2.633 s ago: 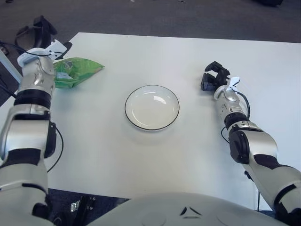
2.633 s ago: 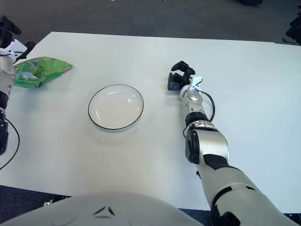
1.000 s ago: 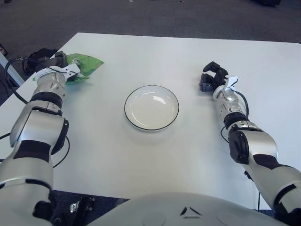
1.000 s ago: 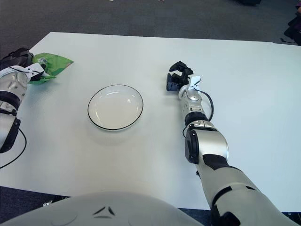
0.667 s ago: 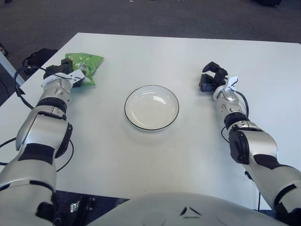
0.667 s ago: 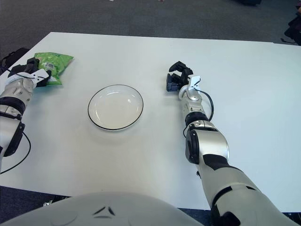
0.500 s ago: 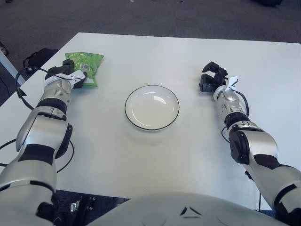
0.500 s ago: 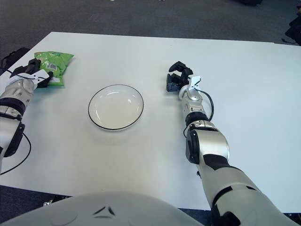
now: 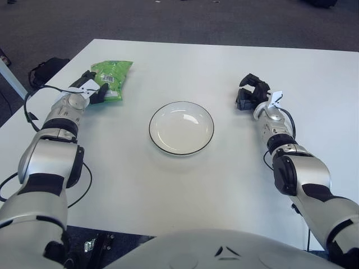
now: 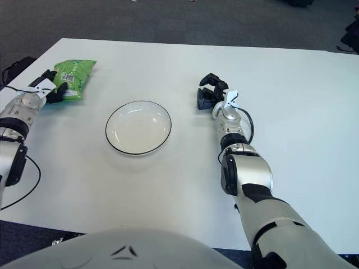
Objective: Put the snack into the plate.
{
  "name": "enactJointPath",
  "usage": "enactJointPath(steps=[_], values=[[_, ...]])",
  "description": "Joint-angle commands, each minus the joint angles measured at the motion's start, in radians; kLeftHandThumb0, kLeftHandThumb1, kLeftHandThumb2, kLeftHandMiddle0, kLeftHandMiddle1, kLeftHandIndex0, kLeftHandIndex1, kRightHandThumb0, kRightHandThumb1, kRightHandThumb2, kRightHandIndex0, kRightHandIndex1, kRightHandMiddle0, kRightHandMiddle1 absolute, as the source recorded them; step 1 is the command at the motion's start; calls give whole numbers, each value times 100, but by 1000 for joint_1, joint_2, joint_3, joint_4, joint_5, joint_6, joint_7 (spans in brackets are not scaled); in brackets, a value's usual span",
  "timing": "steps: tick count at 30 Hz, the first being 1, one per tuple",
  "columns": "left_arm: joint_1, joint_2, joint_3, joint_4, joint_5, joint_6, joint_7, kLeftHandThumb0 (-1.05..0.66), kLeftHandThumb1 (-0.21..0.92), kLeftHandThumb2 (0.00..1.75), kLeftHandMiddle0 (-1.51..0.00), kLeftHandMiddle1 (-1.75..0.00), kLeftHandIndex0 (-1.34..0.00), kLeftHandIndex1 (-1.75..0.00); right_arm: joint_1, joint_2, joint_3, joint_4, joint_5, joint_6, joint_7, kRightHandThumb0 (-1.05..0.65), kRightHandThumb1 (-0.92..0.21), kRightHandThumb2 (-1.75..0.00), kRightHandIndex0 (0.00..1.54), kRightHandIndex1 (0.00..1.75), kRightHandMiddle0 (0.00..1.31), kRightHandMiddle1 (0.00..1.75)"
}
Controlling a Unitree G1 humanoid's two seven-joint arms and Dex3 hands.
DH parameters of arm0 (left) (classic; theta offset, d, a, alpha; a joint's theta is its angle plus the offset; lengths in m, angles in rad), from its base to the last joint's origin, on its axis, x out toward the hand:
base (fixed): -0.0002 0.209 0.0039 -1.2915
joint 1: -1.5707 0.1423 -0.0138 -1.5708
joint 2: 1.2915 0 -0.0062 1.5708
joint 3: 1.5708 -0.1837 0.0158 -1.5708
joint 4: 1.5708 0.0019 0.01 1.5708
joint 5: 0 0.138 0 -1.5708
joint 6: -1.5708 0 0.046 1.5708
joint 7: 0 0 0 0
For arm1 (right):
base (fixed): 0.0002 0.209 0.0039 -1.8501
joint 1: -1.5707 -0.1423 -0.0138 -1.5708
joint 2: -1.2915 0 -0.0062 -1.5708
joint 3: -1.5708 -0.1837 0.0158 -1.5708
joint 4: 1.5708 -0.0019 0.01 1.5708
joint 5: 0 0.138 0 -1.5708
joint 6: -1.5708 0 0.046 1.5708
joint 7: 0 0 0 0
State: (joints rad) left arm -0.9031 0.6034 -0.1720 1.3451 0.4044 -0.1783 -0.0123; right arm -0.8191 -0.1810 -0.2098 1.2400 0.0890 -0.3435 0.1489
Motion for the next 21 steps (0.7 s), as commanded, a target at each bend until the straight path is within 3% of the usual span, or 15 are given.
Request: enactJointPath(steps=[1, 2, 4, 5, 7, 10, 12, 14, 15, 17, 19, 21], values=[[38, -13, 6, 13, -3, 5, -29, -100, 92, 85, -5, -42, 0, -50, 65, 23, 7, 40, -11, 58, 5, -1, 5, -172, 90, 169, 66, 175], [40, -13, 5, 11, -3, -1, -24, -100, 92, 85, -6, -42, 0, -50, 65, 23, 7, 40, -11, 58, 6, -1, 5, -172, 90, 169, 66, 175], [42, -10, -1, 4, 2, -18, -12, -99, 92, 80, -8, -72, 0, -63, 65, 23, 7, 40, -9, 59, 8, -1, 6, -174, 90, 172, 67, 174], [45, -8, -8, 3, 12, -26, 6, -99, 92, 79, -8, -79, 0, -67, 65, 23, 7, 39, -9, 60, 10, -1, 6, -174, 90, 173, 67, 174], [51, -5, -25, 5, 34, -33, 43, -92, 92, 65, -11, -113, 0, -103, 65, 23, 8, 39, -10, 60, 12, -1, 6, -174, 90, 174, 68, 172], [61, -4, -54, 11, 67, -33, 98, -77, 79, 66, -25, -148, 0, -147, 65, 23, 9, 37, -11, 60, 17, -1, 7, -175, 91, 174, 69, 169], [63, -5, -82, 14, 99, -29, 143, -59, 70, 80, -42, -161, -19, -160, 66, 22, 10, 37, -11, 60, 24, -1, 8, -175, 92, 175, 71, 167], [61, -4, -97, 15, 115, -26, 168, -50, 63, 90, -52, -168, -30, -167, 66, 22, 11, 36, -10, 60, 27, -1, 8, -175, 92, 175, 71, 166], [60, -3, -103, 14, 120, -24, 178, -32, 50, 105, -59, -165, -33, -170, 66, 22, 11, 36, -10, 59, 29, -1, 8, -175, 92, 175, 71, 166], [54, -14, -116, 6, 131, -15, 207, -17, 37, 121, -68, -161, -39, -172, 66, 21, 11, 36, -11, 61, 34, -1, 8, -175, 93, 175, 72, 166], [49, -23, -120, -1, 132, -5, 220, -7, 22, 135, -78, -151, -49, -174, 67, 21, 12, 36, -11, 61, 37, -1, 8, -175, 93, 175, 72, 165], [48, -25, -119, 0, 130, 6, 223, -4, 16, 142, -82, -151, -53, -174, 67, 21, 13, 35, -11, 61, 40, -1, 9, -174, 93, 175, 72, 164]])
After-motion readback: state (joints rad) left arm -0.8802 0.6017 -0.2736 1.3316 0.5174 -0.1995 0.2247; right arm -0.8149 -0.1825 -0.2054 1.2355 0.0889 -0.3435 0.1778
